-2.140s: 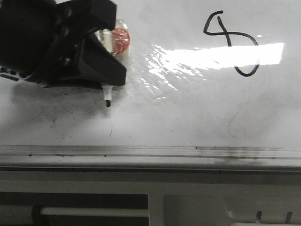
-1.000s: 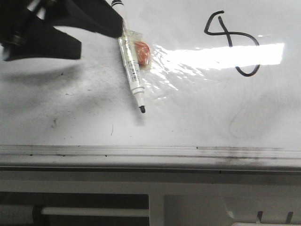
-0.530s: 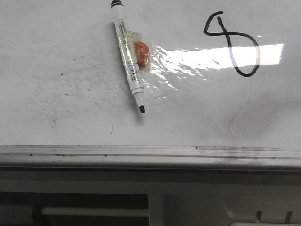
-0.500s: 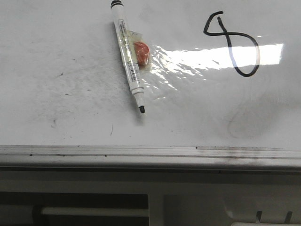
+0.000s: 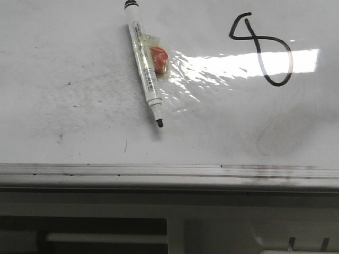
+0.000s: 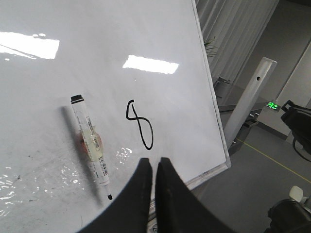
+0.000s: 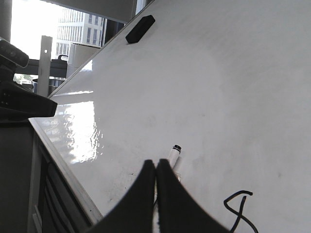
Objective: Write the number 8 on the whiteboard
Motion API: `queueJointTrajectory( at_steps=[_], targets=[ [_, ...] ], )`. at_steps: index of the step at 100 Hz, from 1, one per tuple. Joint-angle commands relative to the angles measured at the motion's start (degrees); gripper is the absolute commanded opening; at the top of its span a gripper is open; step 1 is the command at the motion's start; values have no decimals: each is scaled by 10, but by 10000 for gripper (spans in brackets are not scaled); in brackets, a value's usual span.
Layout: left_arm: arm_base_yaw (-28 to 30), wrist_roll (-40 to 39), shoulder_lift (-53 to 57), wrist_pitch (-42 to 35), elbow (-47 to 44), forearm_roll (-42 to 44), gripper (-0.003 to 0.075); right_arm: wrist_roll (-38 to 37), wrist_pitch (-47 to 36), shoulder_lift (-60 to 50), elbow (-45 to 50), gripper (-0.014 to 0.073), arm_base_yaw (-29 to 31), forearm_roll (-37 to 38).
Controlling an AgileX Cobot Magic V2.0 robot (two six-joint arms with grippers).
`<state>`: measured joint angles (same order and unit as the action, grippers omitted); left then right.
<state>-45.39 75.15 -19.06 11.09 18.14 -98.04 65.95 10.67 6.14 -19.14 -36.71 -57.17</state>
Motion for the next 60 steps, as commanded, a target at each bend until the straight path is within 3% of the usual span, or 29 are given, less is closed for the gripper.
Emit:
queueJointTrajectory(
  at_steps=[1, 11, 20, 24, 40, 60],
  targets=[
    [0, -2, -4, 17, 10, -14, -20, 1, -30, 5, -16, -53, 3, -8],
    [1, 1, -3, 8, 8, 1, -20, 1, -30, 5, -16, -53, 3, -8],
    [30, -13, 9, 7, 4, 180, -20, 1, -30, 5, -16, -53, 3, -8],
    [48, -53, 13, 11, 0, 259, -20, 1, -30, 5, -16, -53, 3, -8],
    [174, -371, 68, 1, -46, 657, -20, 1, -30, 5, -16, -53, 3, -8],
    [284, -532, 154, -8, -113, 839, -20, 1, -30, 5, -16, -53, 3, -8]
  ],
)
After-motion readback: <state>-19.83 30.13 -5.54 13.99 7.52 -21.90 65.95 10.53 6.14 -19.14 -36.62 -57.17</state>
